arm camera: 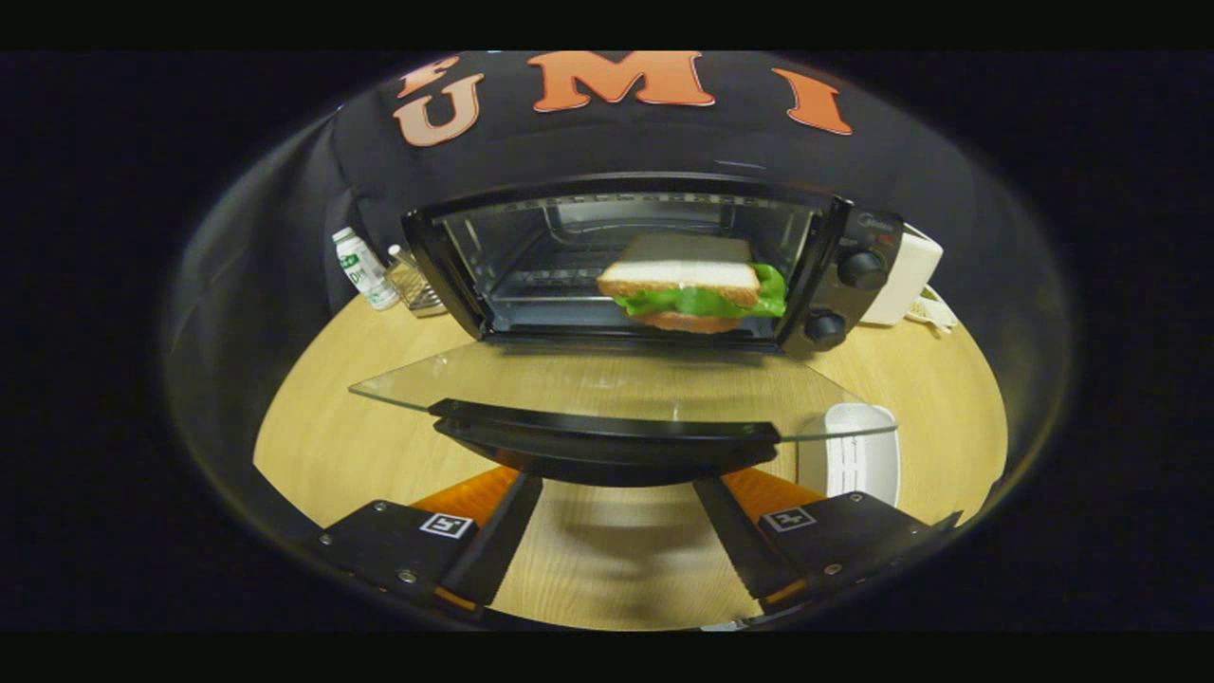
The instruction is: Open the toaster oven, put the food inside, and close the toaster oven door.
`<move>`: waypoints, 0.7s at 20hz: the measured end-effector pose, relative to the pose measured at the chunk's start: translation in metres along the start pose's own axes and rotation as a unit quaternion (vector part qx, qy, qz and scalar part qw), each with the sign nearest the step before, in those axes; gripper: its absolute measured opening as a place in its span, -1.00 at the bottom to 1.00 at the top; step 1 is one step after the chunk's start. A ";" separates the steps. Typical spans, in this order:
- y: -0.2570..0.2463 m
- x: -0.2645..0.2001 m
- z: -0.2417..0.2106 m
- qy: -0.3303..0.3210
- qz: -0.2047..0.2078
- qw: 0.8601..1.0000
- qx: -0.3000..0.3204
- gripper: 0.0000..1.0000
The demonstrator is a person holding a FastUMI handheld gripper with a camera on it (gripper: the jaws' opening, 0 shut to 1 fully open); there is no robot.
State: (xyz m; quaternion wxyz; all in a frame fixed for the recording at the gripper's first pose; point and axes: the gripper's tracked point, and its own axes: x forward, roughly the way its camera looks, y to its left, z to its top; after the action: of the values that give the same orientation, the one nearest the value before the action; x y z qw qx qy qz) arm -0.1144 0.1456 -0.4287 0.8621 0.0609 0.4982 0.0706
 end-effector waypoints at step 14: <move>-0.012 0.009 0.138 -0.089 -0.002 0.996 0.029 0.90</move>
State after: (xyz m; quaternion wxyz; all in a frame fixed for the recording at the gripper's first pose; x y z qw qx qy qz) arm 0.0103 0.1306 -0.3701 0.9011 0.0909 0.4211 0.0486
